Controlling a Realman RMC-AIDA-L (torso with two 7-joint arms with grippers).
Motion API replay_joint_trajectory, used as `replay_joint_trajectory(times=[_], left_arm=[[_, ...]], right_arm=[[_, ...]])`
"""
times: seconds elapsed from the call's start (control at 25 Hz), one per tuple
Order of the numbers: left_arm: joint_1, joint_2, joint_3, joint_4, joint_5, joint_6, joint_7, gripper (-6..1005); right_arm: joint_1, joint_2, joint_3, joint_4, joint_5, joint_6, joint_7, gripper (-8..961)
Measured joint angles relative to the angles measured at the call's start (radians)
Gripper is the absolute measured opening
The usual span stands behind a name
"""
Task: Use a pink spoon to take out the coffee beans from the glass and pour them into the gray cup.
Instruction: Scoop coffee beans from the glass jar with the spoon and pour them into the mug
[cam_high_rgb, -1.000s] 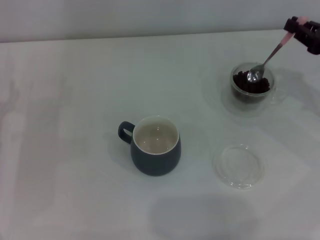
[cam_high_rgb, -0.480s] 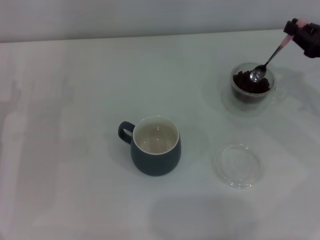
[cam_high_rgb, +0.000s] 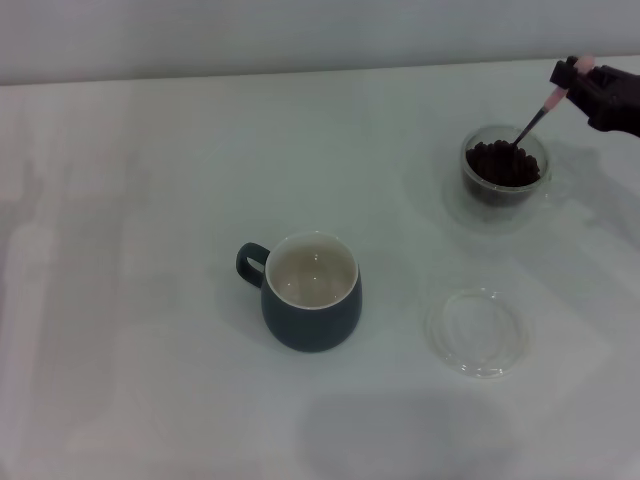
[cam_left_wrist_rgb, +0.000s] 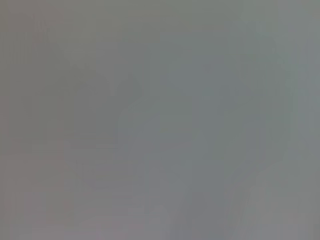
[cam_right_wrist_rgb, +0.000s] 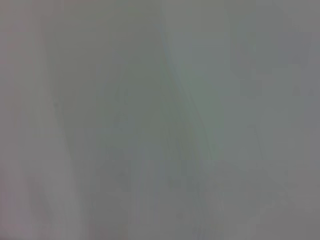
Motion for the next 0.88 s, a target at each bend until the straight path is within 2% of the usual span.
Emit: replay_joint_trajectory(times=[0.2, 0.52, 0.88], left_arm=[[0.001, 0.000, 0.000, 0.005, 0.000, 0.003, 0.000, 805], [0.003, 0.002, -0.001, 0.009, 0.000, 0.004, 0.000, 804], [0.003, 0.003, -0.003, 0.011, -0.003, 0.005, 0.000, 805]], right_arm=[[-0.001, 0.011, 0.001, 0.006, 0.000, 0.021, 0.039, 152], [-0.010, 0.014, 0.011, 0.003, 0.006, 0.089, 0.177, 152], [-0.036, 0.020, 0.051, -0.005, 0.006, 0.079, 0.249, 152]])
